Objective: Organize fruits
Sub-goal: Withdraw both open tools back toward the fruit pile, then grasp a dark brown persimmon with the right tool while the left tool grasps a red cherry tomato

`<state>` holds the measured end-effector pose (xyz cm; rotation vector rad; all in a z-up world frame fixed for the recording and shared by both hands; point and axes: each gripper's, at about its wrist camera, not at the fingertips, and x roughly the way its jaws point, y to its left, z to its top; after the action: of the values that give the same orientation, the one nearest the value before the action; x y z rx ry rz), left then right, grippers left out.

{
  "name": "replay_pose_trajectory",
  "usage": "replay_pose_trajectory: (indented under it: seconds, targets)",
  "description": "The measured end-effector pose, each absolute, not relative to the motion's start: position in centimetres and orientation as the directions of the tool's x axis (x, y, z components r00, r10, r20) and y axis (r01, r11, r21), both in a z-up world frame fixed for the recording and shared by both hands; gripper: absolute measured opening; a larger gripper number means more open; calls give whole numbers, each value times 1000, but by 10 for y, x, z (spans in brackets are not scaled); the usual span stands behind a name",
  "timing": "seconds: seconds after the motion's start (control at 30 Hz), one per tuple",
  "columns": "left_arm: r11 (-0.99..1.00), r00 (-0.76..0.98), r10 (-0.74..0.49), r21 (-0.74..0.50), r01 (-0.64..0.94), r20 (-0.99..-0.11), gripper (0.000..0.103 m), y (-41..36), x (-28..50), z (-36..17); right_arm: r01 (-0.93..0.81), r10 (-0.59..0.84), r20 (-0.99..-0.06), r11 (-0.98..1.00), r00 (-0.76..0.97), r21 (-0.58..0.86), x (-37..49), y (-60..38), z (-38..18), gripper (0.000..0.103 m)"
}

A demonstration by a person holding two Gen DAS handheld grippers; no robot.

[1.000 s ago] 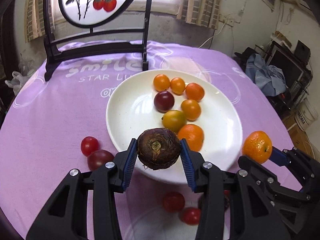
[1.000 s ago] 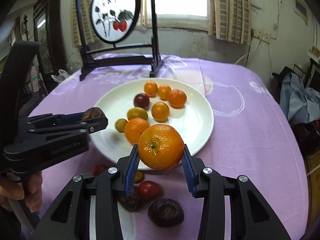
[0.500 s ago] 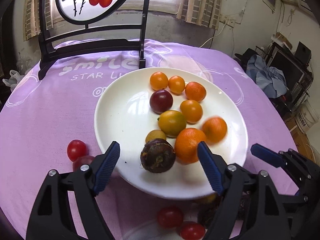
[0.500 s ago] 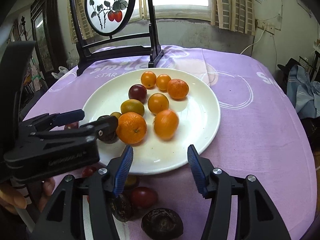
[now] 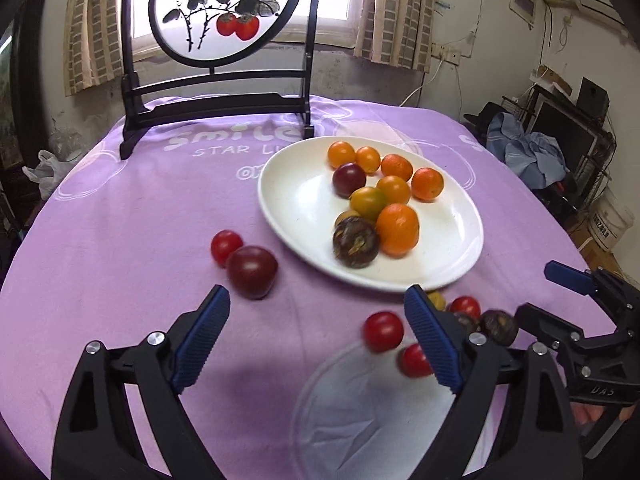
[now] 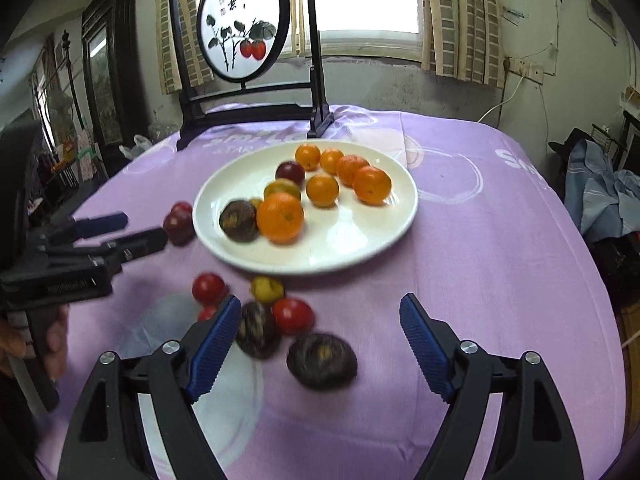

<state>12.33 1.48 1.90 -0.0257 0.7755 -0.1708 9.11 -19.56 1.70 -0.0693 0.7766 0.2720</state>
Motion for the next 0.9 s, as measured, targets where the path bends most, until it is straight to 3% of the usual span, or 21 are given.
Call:
replay_pose_trajectory:
  seconds: [0.27, 0.43, 0.6, 0.8, 0.83, 0.87, 0.9]
  targets:
    - [982, 658, -185, -154, 105, -730, 89, 33, 107, -3, -232, 173, -756, 972, 632, 28, 67, -203, -4, 82]
    - [986, 663, -167, -118, 118, -730, 89, 31, 104, -12, -203, 132, -802, 979, 583, 13, 71, -200, -18, 81]
    - [985, 654, -172, -117, 127, -737, 89, 30, 105, -16, -228, 105, -847, 974, 521, -19, 80, -190, -28, 60]
    - [983, 650, -178, -111, 143, -739, 89, 26, 106, -18, -245, 63, -853, 966, 518, -77, 99, -176, -30, 60]
    - [984, 648, -176, -108, 145, -741, 89, 25, 106, -18, -245, 62, -851, 966, 522, -80, 101, -173, -30, 57]
    - [983, 644, -179, -107, 149, -744, 89, 24, 105, -19, -249, 69, -849, 966, 524, -76, 103, -172, -30, 47]
    - [982, 641, -183, -108, 155, -745, 89, 23, 105, -19, -242, 65, -844, 967, 533, -79, 103, -171, -29, 47]
